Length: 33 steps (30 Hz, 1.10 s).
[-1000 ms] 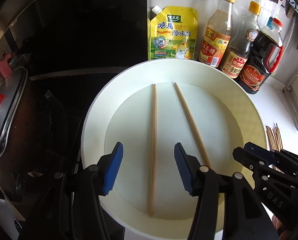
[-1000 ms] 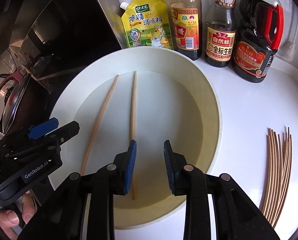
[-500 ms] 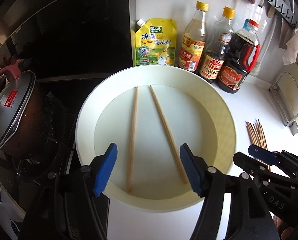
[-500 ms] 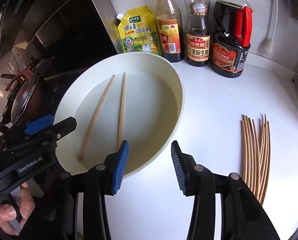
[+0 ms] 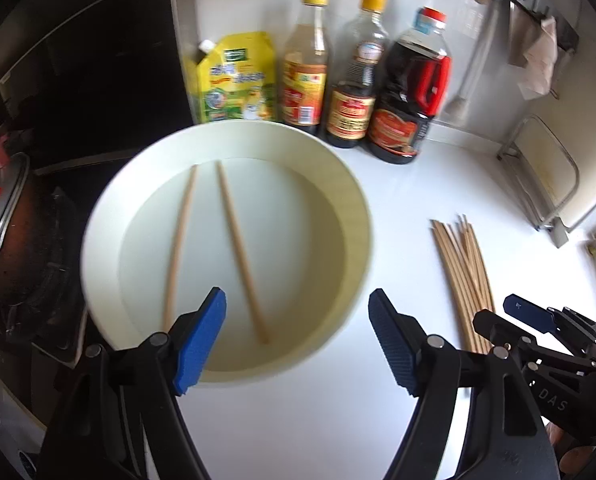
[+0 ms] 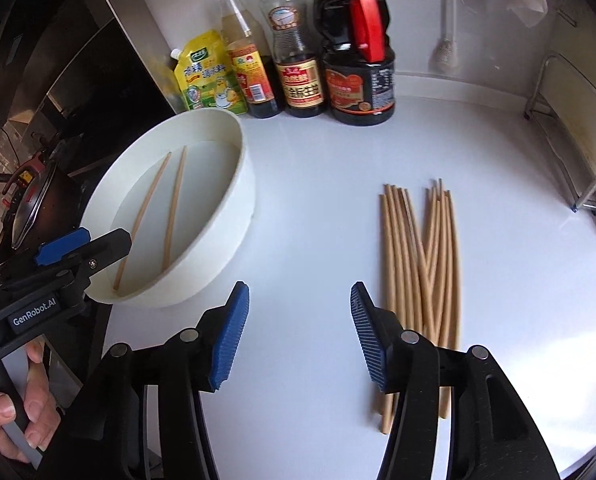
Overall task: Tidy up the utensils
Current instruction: 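Move both open grippers back to the chopstick pile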
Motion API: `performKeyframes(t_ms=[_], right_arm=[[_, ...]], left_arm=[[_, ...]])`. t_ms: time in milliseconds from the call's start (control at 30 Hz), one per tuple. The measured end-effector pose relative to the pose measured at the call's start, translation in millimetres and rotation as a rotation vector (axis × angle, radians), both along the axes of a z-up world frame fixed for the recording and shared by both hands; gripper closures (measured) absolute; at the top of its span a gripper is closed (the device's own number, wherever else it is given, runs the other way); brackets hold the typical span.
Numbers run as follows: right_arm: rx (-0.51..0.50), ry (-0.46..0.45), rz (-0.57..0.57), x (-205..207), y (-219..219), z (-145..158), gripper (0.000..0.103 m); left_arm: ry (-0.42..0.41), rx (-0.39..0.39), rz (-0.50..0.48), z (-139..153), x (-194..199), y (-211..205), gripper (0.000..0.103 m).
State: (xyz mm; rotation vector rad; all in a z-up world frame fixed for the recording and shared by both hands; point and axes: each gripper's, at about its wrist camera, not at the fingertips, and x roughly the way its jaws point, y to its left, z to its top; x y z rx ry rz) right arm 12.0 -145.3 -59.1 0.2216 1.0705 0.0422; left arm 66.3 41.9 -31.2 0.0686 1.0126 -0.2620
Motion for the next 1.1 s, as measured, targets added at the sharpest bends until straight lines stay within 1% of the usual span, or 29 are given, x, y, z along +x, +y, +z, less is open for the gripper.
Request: performKeyframes(t_ms=[167,267,467,533,800,1100], right_arm=[[-0.014,0.019,-0.078,-22,-41,-9,0.050],[-0.034,0.019,-0.117,-34,-65,-13,0.047],[-0.060,0.040,-0.176,-43,-105,-31,0.046],[-0.063,0.045,-0.180,-44,-114,-39,0.046],[-0.075,0.056,-0.123,-28,-123,-74,0.046],[-0.082,0.046,-0.082,-14,-121,-94,0.046]], left_arm=[[0.009,-0.013,-0.069,-3,-12,-39,0.030],[0.015,-0.021,-0.101,-6,-19,-61,0.027],[0.044,-0.023,-0.135,-22,-28,-99,0.025],[0.053,-0.024,-0.133,-30,-30,-108,0.023],[0.101,-0.003,-0.095,-69,-31,-130,0.022],[0.125,0.007,-0.055,-90,-26,-134,0.022]])
